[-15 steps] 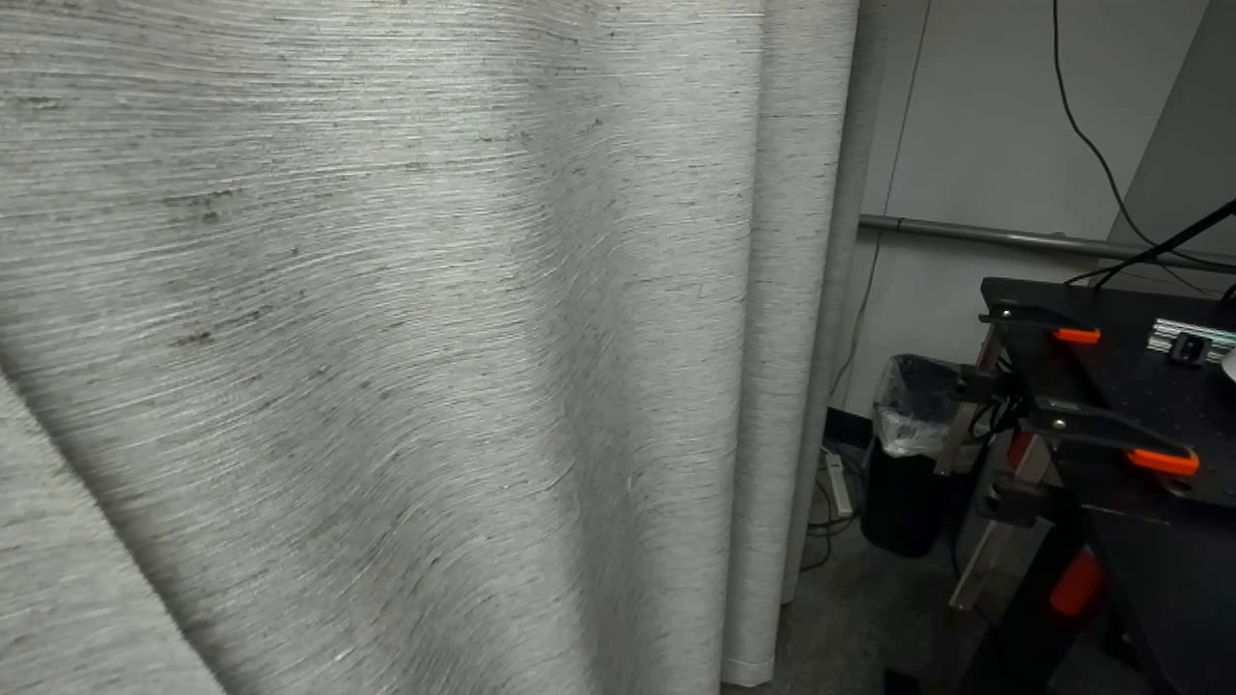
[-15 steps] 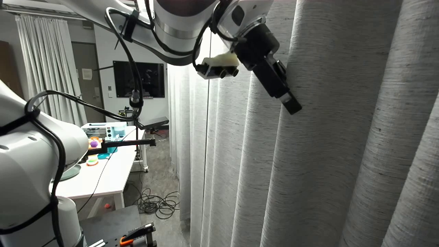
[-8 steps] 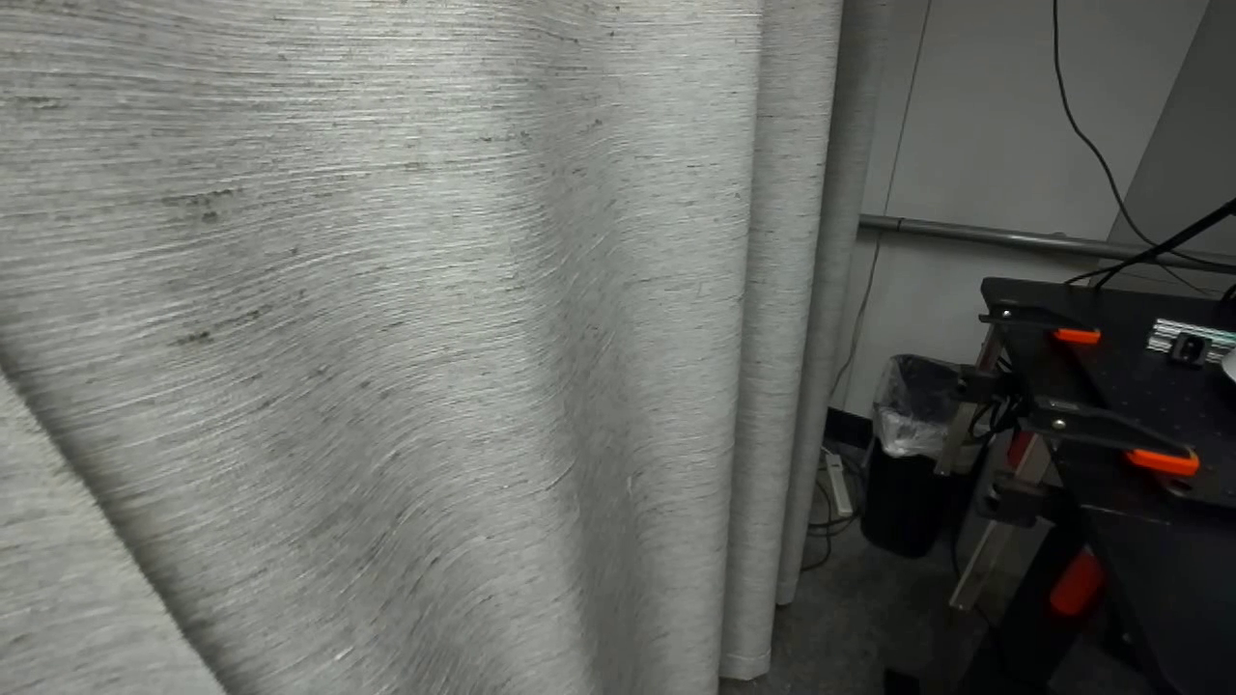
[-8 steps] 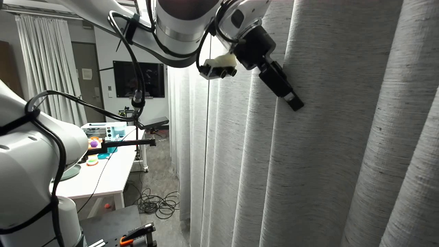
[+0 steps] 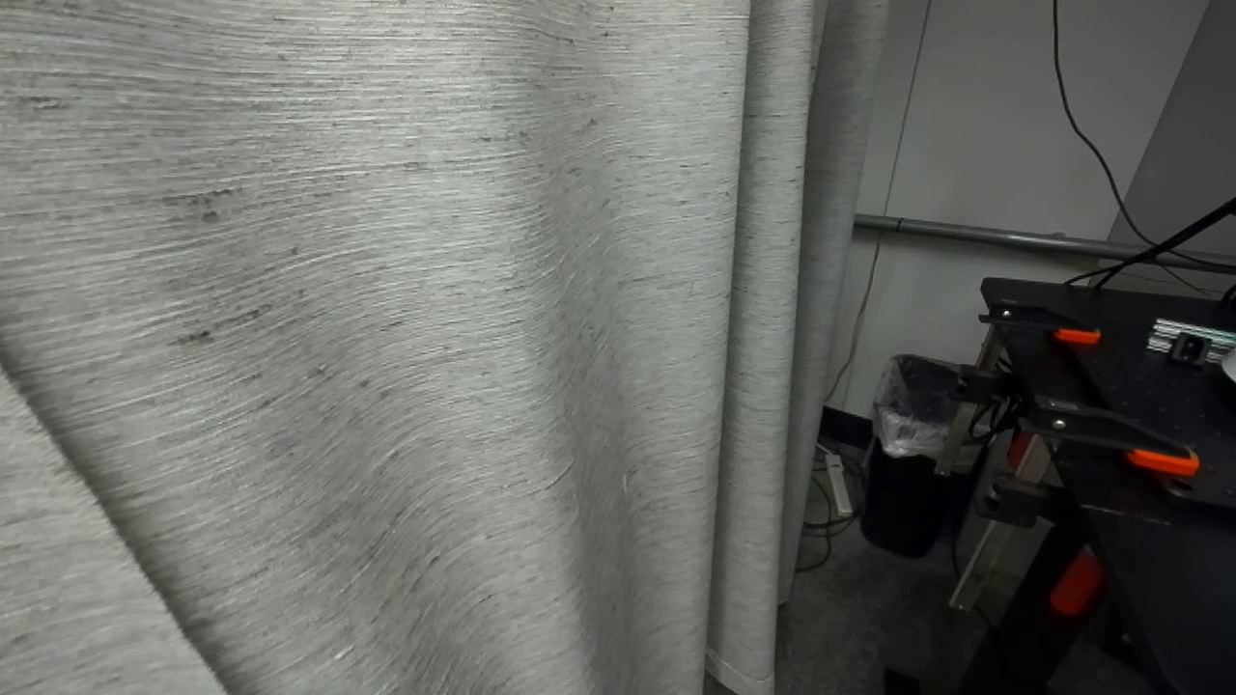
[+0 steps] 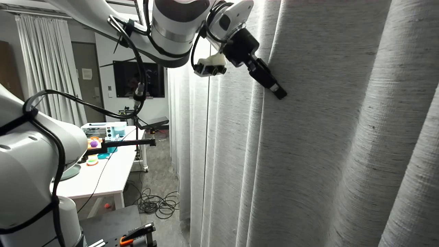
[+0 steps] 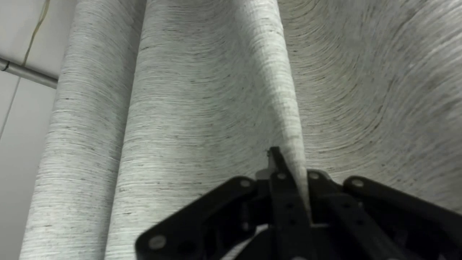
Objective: Draw the curtain open
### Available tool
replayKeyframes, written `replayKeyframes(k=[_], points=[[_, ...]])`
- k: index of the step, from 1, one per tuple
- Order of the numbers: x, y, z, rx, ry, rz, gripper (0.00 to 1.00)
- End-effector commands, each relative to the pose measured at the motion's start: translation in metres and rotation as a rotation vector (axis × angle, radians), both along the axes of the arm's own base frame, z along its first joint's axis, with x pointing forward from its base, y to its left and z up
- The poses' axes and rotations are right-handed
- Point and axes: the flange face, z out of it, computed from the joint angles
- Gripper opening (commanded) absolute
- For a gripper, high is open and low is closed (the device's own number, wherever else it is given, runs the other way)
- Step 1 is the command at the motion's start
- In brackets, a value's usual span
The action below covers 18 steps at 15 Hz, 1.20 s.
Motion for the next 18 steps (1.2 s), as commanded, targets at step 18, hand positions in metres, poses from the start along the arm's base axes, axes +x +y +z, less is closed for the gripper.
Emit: replayKeyframes(k=[18], points=[[0.079, 0.193, -0.045, -0.141, 0.043, 0.797, 0.01]])
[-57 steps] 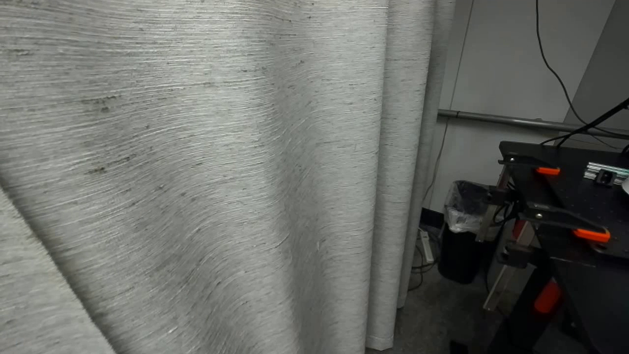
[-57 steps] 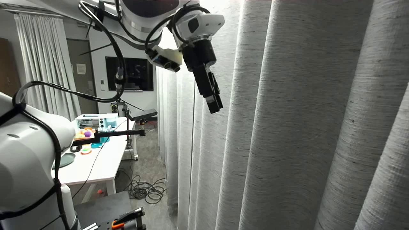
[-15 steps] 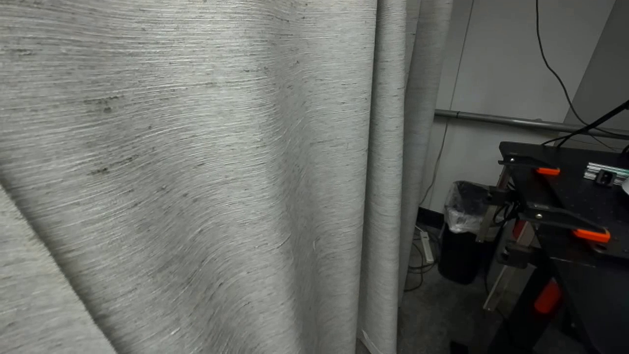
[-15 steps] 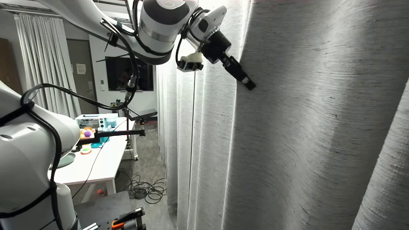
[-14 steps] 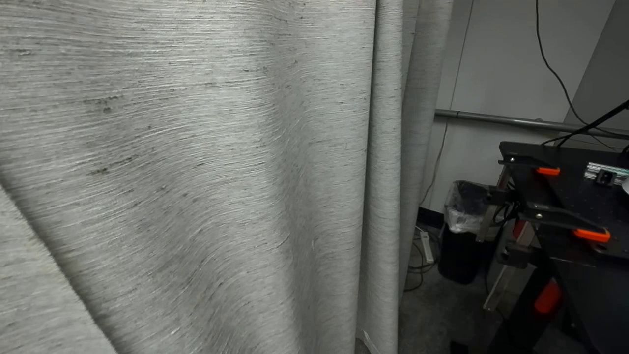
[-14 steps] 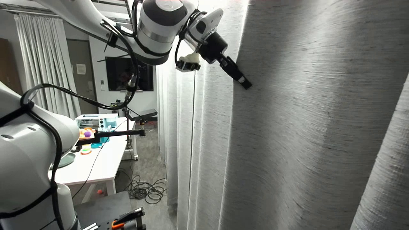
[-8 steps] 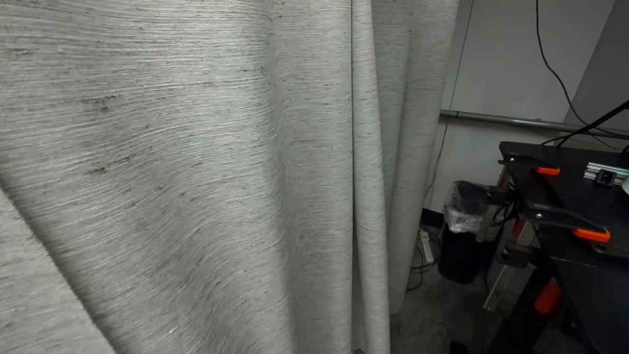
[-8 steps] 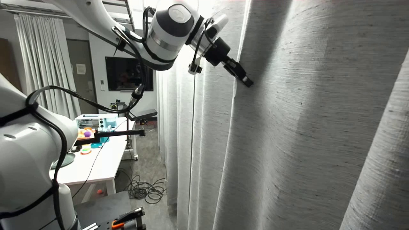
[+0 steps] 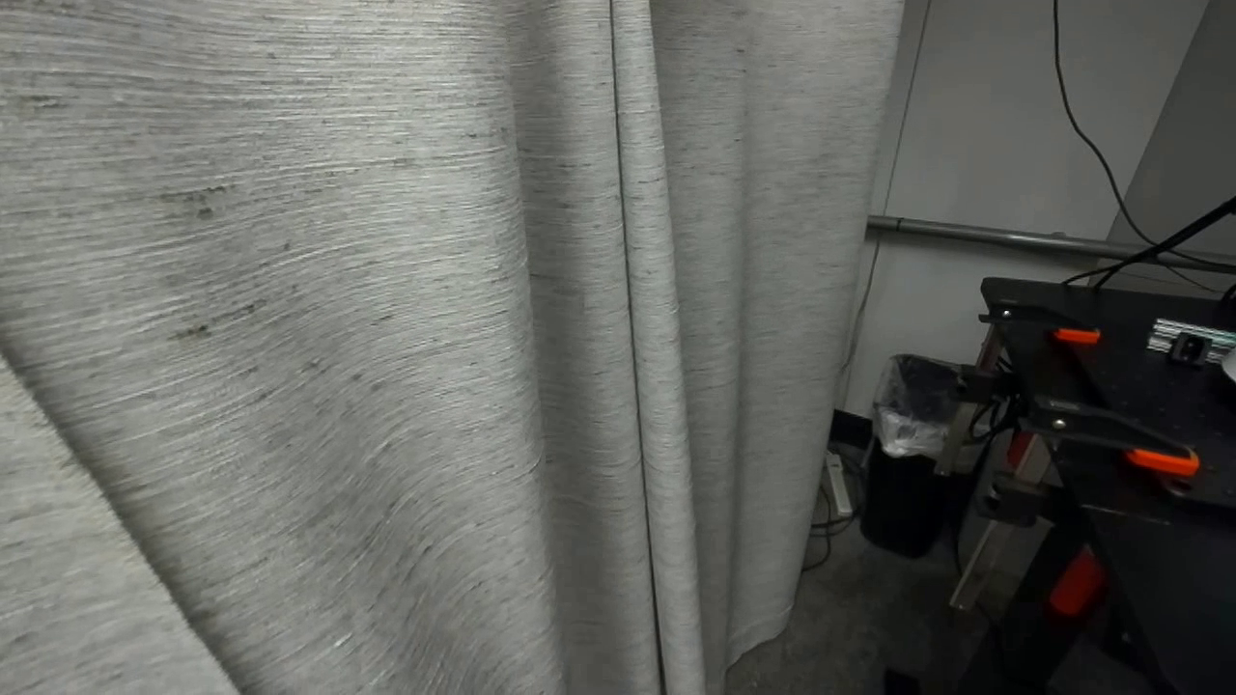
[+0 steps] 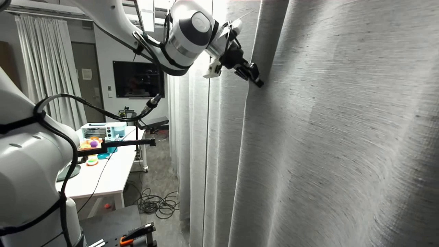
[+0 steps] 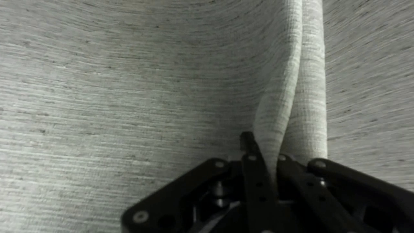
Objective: Draw the curtain open
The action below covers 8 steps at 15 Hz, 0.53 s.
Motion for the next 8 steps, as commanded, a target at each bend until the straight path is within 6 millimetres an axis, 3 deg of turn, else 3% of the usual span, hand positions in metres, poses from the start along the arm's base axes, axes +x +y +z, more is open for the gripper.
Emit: replayKeyframes(k=[1, 3, 6, 8], points=[[0.011, 0.065, -0.047, 0.0, 0.09, 0.145, 0.01], [0.009, 0.088, -0.045, -0.022, 0.085, 0.193, 0.01], [0.003, 0.13, -0.061, -0.039, 0.112, 0.279, 0.01], [-0.001, 0.153, -0.058, -0.052, 0.101, 0.326, 0.01]])
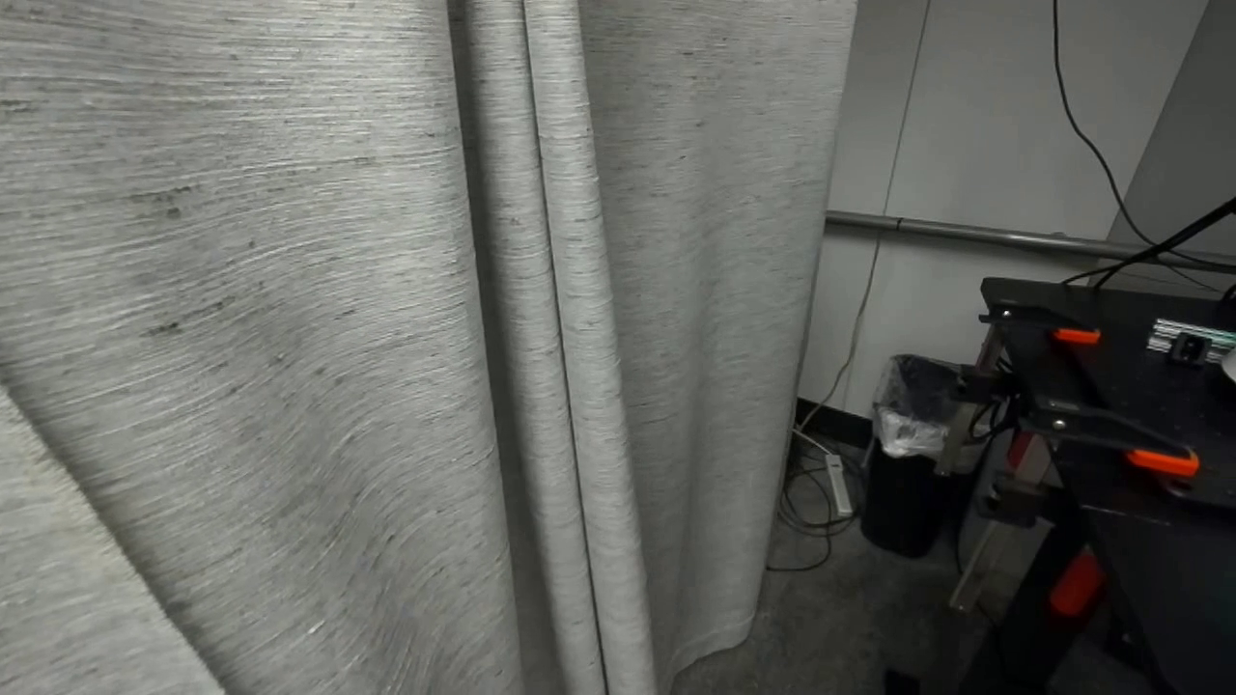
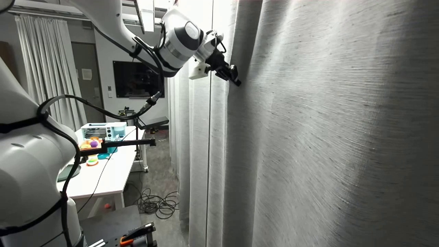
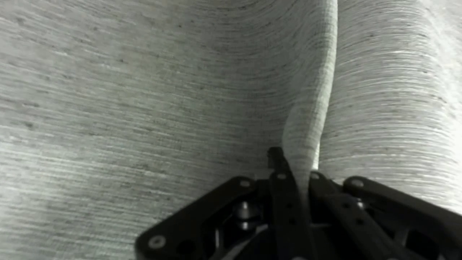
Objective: Draw the curtain open
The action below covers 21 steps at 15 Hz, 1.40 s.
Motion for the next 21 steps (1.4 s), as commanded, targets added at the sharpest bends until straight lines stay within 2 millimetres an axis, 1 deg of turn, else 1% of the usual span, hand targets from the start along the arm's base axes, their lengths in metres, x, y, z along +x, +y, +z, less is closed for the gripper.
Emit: replayKeyframes(k=[1, 2, 4, 8, 12, 15, 19, 21], points=[[-0.001, 0.054, -0.054, -0.017, 0.099, 0.127, 0.01], [-0.004, 0.063, -0.055, -0.027, 0.1, 0.147, 0.01], [-0.011, 0.085, -0.066, -0.046, 0.116, 0.197, 0.01], [-0.026, 0.118, -0.063, -0.083, 0.092, 0.275, 0.01], [-0.044, 0.15, -0.07, -0.116, 0.083, 0.357, 0.01], [-0.061, 0.179, -0.063, -0.142, 0.046, 0.428, 0.01], [-0.09, 0.207, -0.067, -0.171, 0.001, 0.533, 0.01], [-0.1, 0.216, -0.069, -0.177, -0.024, 0.585, 0.01]])
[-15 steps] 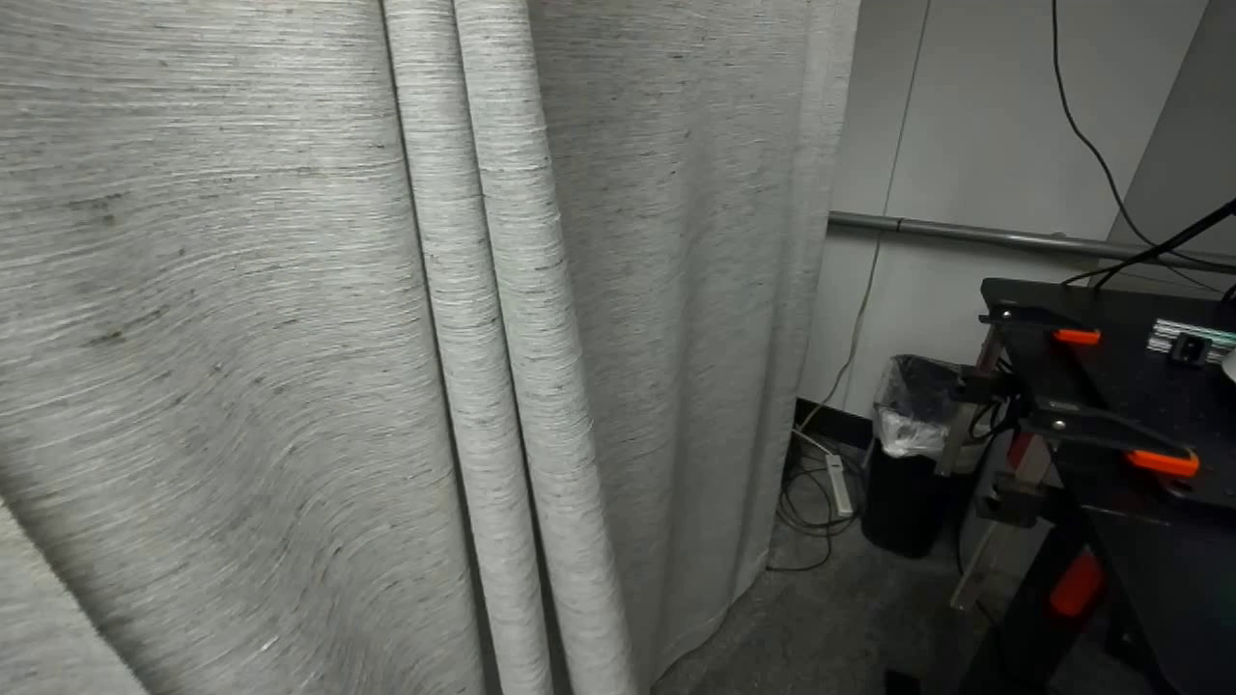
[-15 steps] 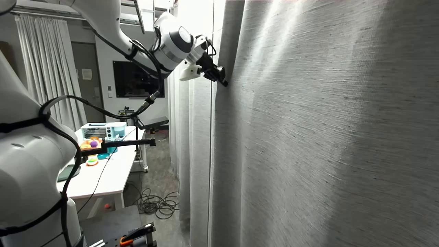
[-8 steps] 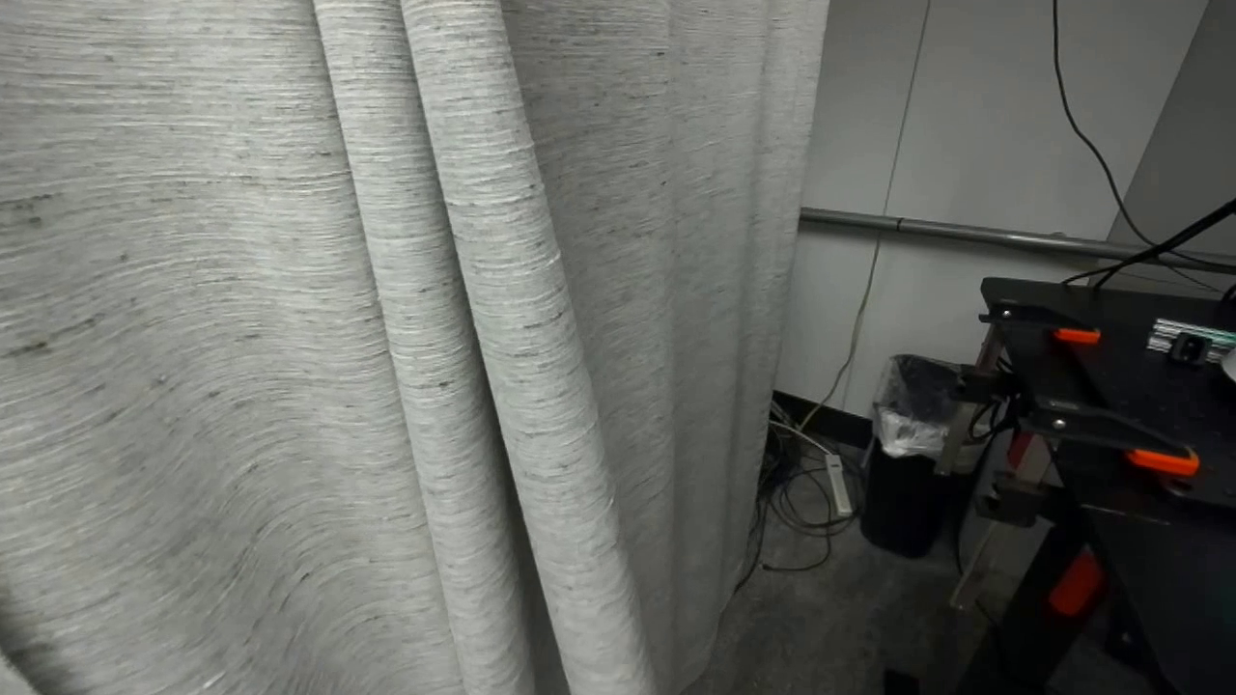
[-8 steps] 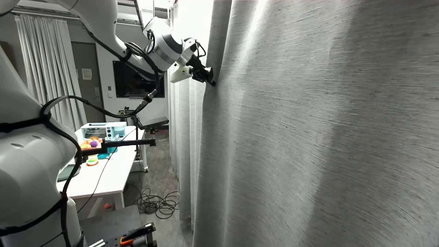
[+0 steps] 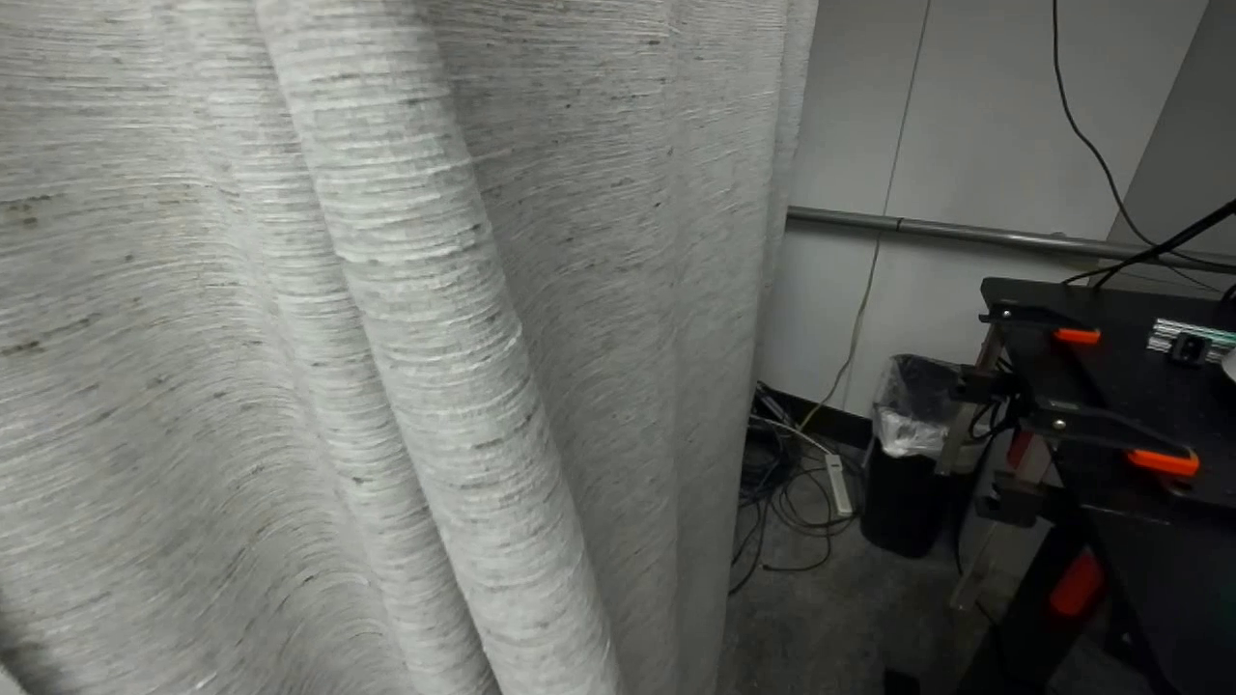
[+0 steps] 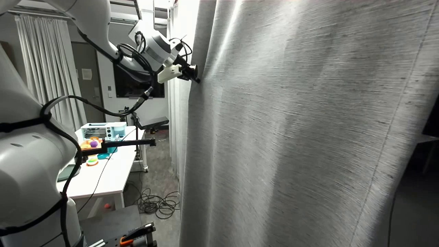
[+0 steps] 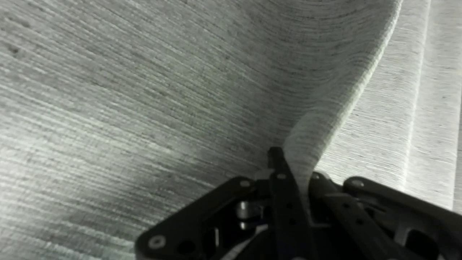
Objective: Draw the curtain open
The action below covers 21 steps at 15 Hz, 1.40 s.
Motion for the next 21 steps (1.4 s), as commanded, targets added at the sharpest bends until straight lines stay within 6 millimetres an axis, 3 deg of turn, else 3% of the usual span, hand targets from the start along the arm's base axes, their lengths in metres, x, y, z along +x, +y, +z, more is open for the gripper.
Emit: replayKeyframes(k=[1, 5, 10, 16, 21], points=[[-0.023, 0.028, -0.061, -0.022, 0.086, 0.143, 0.01], [-0.02, 0.024, -0.069, -0.082, 0.075, 0.151, 0.01], [0.024, -0.014, -0.077, -0.149, 0.077, 0.059, 0.01], [0.069, -0.095, -0.093, -0.188, 0.1, -0.112, 0.01], [0.088, -0.17, -0.087, -0.147, 0.118, -0.288, 0.01]])
